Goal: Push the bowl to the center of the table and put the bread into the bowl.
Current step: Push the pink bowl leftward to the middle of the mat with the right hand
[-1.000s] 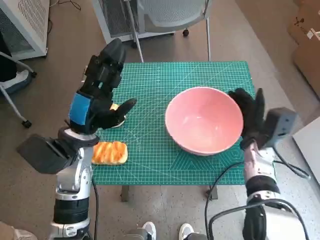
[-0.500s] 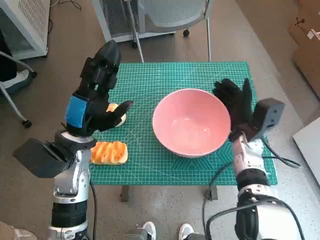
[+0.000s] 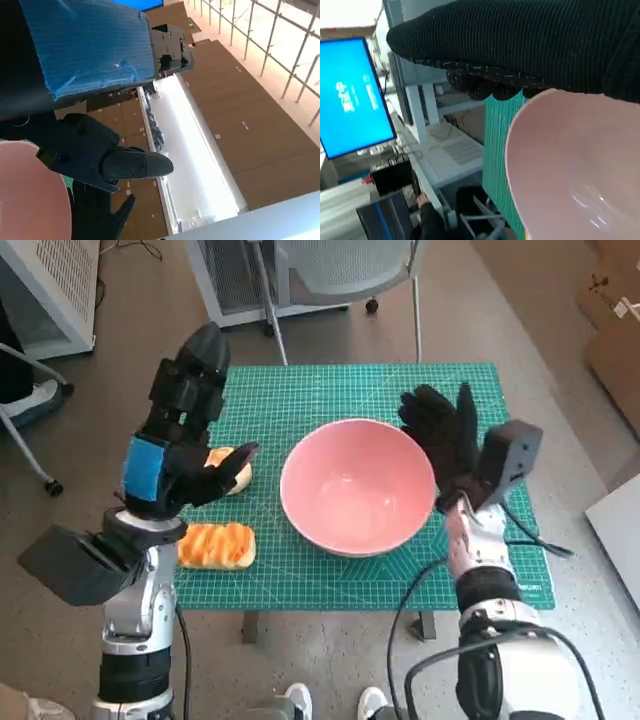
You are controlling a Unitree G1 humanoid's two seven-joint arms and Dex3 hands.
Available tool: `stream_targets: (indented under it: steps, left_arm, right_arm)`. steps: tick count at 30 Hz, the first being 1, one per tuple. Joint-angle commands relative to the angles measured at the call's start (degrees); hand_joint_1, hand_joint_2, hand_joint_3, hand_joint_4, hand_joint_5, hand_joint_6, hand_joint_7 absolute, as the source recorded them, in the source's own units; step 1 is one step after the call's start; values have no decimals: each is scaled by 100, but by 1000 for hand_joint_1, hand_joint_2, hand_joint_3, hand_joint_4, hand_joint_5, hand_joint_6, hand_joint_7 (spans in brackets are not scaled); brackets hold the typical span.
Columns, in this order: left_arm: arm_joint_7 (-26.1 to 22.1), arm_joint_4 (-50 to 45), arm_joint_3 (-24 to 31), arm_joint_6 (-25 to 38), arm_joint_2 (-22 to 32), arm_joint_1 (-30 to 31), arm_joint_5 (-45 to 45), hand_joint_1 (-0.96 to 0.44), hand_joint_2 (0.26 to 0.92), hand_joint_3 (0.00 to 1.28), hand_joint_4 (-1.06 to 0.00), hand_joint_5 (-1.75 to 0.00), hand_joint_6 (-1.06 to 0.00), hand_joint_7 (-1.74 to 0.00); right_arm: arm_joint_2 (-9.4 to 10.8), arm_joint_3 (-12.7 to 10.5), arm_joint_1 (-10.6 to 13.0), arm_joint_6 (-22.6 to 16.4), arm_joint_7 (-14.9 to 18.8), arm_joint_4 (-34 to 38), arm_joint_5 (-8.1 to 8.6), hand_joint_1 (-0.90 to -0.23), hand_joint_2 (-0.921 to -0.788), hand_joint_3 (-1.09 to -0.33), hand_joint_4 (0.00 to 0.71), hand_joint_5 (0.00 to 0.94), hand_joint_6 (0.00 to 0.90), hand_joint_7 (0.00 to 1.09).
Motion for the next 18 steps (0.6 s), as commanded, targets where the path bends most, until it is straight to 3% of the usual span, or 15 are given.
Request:
stream_targets:
  steps: [1,11,18]
  left_arm:
    - [74,-119,40,-7,66,75,98,-409,836,277,-69,-8,1,-416]
    - [133,-125,54,-54,46,108,171,-420,849,256,-71,-8,1,-420]
    - [157,-127,32,-13,33,61,174,-432,855,245,-71,-7,1,-418]
  right_arm:
    - [6,24,-36,114,76,44,-53,-565,-921,-851,341,0,447,0]
    - [-249,38,-201,-78,340,-75,-20,-529,-921,-886,334,0,443,0]
    - [-431,-80,-345,-523,729,-346,201,-553,-921,-880,346,6,437,1]
